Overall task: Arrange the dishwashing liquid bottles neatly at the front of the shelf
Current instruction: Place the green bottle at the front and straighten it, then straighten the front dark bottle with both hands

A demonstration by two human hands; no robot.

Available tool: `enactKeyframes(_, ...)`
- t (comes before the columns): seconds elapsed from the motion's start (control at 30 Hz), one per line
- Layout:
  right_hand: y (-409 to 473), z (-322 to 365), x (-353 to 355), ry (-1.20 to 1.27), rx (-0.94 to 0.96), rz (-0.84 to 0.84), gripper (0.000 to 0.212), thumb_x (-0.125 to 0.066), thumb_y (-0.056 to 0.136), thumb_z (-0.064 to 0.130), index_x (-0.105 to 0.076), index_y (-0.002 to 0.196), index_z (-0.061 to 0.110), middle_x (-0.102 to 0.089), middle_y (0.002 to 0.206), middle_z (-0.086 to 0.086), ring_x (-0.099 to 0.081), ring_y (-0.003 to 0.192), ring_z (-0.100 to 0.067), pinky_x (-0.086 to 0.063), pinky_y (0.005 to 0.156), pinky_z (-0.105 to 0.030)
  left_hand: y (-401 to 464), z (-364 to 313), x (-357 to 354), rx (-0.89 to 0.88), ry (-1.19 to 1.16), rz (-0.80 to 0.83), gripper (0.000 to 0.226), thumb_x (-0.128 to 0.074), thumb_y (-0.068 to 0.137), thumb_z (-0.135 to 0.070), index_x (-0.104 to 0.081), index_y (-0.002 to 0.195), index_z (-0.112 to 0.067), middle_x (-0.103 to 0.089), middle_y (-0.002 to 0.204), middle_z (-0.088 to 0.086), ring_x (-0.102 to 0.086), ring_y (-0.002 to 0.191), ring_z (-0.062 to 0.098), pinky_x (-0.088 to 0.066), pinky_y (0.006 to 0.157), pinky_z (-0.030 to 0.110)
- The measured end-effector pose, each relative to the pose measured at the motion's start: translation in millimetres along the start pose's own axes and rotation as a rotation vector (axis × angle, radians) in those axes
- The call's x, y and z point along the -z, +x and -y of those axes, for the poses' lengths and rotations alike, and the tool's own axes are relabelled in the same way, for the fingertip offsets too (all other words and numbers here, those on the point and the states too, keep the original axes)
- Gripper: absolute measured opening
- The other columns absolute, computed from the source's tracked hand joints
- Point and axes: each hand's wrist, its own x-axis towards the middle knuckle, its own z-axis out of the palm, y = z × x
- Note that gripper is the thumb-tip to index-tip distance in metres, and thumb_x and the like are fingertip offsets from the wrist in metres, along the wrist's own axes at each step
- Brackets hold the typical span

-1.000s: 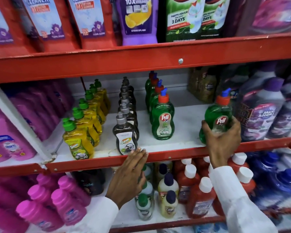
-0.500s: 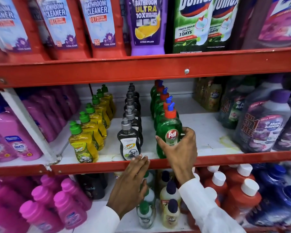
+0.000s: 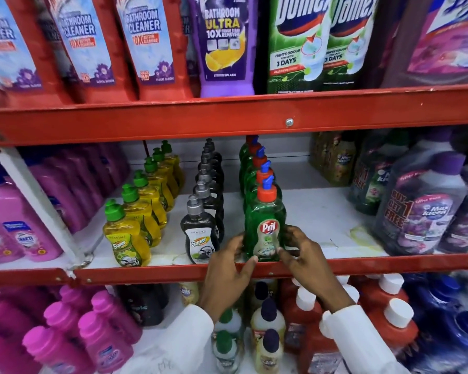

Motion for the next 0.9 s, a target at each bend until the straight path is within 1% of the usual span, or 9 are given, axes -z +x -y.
enactKeyframes(0.1,1,-6,3,0.026,0.021,0.022,0.038,-0.063,0.092,0.016,-0.055,0.129,0.02,-0.071,0.12,0.004,-0.066,0.111,-0.007,-0.055,0.096,-0.033,8,8,-2,0.045,-0.017,-0.003,0.045,-0.071,0.088,-0.033,-0.059,0.13,-0.022,-0.074,0.116,-0.006,-0.069,0.103,0.002,-0.058,0.093,0.037)
enactKeyframes(0.27,1,-11,7,0.02,0.009,0.015,0.036,-0.063,0.092,0.013,-0.055,0.127,0.021,-0.069,0.116,0.008,-0.059,0.101,0.017,-0.043,0.084,-0.001,11,10,-9,0.07,-0.022,-0.007,0.046,-0.072,0.087,-0.037,-0.061,0.129,-0.022,-0.074,0.117,-0.005,-0.068,0.105,0.005,-0.057,0.095,0.038)
enactKeyframes(0.4,-1,-11,8,0.022,0.004,0.004,0.037,-0.062,0.092,0.012,-0.054,0.128,0.02,-0.067,0.115,0.009,-0.063,0.105,0.002,-0.048,0.088,-0.007,10,7,-10,0.086,-0.043,-0.009,0.054,-0.067,0.083,-0.05,-0.061,0.129,-0.023,-0.074,0.118,-0.006,-0.068,0.107,0.005,-0.057,0.096,0.039)
enactKeyframes(0.5,-4,-7,5,0.064,-0.021,-0.044,0.042,-0.066,0.089,0.011,-0.054,0.127,0.021,-0.069,0.115,0.007,-0.067,0.108,-0.01,-0.054,0.092,-0.019,7,2,-9,0.051,-0.054,0.001,0.051,-0.071,0.087,-0.038,-0.058,0.134,-0.024,-0.07,0.125,-0.006,-0.065,0.113,0.003,-0.054,0.101,0.036)
enactKeyframes(0.57,-12,1,2,0.136,-0.041,-0.208,0.044,-0.072,0.084,0.013,-0.057,0.124,0.024,-0.069,0.115,0.005,-0.069,0.105,-0.014,-0.057,0.088,-0.025,-3,-2,-3,0.044,-0.102,-0.04,0.049,-0.074,0.088,-0.027,-0.058,0.135,-0.024,-0.067,0.129,-0.009,-0.062,0.116,-0.001,-0.051,0.102,0.027)
enactKeyframes(0.63,-25,14,-2,0.176,0.026,-0.483,0.035,-0.073,0.081,0.011,-0.061,0.112,0.022,-0.069,0.107,0.001,-0.068,0.094,-0.018,-0.057,0.08,-0.032,-18,-6,11,0.019,-0.127,-0.187,0.036,-0.072,0.089,-0.024,-0.066,0.125,-0.025,-0.07,0.122,-0.012,-0.064,0.112,-0.001,-0.052,0.097,0.022)
enactKeyframes(0.7,-40,32,-13,0.15,0.163,-0.629,0.021,-0.069,0.079,0.007,-0.064,0.097,0.016,-0.068,0.092,-0.001,-0.066,0.082,-0.016,-0.053,0.075,-0.026,-30,-2,29,-0.052,-0.117,-0.404,0.02,-0.067,0.087,-0.021,-0.071,0.107,-0.022,-0.073,0.108,-0.009,-0.067,0.102,0.007,-0.055,0.089,0.027)
enactKeyframes(0.8,-43,56,-46,0.083,0.249,-0.411,0.019,-0.069,0.083,0.005,-0.068,0.096,0.018,-0.069,0.096,0.01,-0.065,0.088,-0.002,-0.048,0.079,-0.009,-27,20,55,-0.032,-0.102,-0.593,0.021,-0.068,0.082,-0.011,-0.063,0.103,-0.015,-0.065,0.104,0.002,-0.065,0.097,0.02,-0.056,0.084,0.039)
enactKeyframes(0.9,-23,68,-78,0.018,0.195,-0.124,0.033,-0.065,0.09,0.01,-0.063,0.121,0.022,-0.061,0.117,0.018,-0.058,0.103,0.008,-0.033,0.092,0.004,-13,40,73,0.133,-0.112,-0.452,0.053,-0.074,0.08,-0.008,-0.05,0.127,-0.017,-0.06,0.124,0.004,-0.062,0.109,0.016,-0.053,0.092,0.029)
